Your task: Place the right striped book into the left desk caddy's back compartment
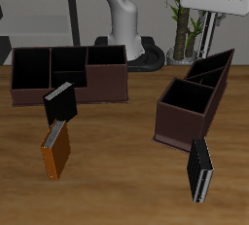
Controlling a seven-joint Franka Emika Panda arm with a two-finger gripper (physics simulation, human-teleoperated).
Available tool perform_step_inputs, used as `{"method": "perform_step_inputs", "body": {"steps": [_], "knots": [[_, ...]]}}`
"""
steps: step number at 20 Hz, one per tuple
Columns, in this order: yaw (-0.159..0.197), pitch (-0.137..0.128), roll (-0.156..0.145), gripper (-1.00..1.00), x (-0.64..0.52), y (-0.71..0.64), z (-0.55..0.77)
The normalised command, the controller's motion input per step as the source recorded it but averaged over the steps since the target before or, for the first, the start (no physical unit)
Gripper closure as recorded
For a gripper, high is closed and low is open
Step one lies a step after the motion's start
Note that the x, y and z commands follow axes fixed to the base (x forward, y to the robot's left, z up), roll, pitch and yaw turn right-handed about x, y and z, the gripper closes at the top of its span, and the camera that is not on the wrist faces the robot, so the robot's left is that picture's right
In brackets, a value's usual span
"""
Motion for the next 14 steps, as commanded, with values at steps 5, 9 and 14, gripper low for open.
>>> {"method": "perform_step_inputs", "body": {"steps": [5, 9, 14], "knots": [[-0.015, 0.007, 0.043, 1.00, 0.12, 0.21, -0.03], [-0.007, 0.010, 0.010, 1.00, 0.20, 0.08, -0.07], [-0.038, 0.022, -0.012, 1.00, 0.14, -0.09, -0.12]]}}
